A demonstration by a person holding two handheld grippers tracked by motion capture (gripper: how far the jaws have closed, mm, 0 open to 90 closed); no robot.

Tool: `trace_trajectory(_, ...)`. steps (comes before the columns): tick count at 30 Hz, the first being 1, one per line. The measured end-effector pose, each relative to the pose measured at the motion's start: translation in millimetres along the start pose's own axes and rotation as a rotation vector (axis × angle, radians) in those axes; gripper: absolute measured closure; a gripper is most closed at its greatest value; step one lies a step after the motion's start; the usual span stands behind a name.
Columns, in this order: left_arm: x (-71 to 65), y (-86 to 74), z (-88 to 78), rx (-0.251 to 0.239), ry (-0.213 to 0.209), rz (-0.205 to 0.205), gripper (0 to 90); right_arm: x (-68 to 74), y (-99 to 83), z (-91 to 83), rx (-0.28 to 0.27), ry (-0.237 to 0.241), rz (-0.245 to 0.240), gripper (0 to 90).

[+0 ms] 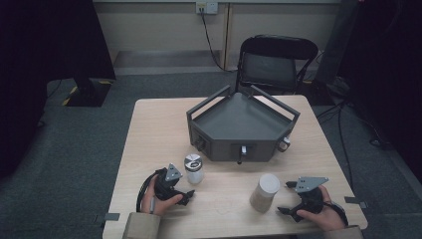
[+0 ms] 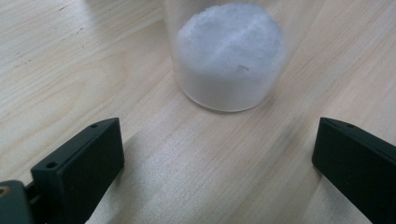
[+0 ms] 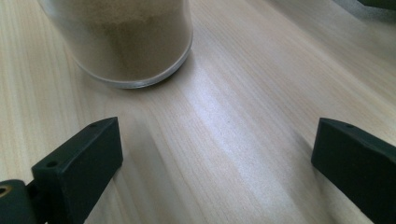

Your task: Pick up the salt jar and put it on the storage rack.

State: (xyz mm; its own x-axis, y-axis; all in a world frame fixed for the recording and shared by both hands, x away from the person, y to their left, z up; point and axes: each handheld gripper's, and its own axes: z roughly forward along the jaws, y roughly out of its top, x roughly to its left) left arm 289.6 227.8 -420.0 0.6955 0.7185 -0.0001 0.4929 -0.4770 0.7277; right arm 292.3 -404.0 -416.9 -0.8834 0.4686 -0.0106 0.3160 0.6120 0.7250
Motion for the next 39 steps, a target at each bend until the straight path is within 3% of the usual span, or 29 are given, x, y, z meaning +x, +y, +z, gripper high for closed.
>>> trace_trajectory(26,0.3,3.8,0.9,0.014,-0.001,-0.001,0.5,-0.1,-0.1,0.0,-0.001,0.001,0.0,0.9)
trace_trajectory(32,3.8,2.3,1.7,-0.007,-0.003,-0.043,1.8,-0.1,-0.1,0.0,-0.001,0.0,0.0,0.9)
trace_trajectory(39,0.9,5.1,5.4,-0.029,0.008,-0.047,2.0,-0.1,-0.1,0.0,-0.001,0.0,0.0,0.9)
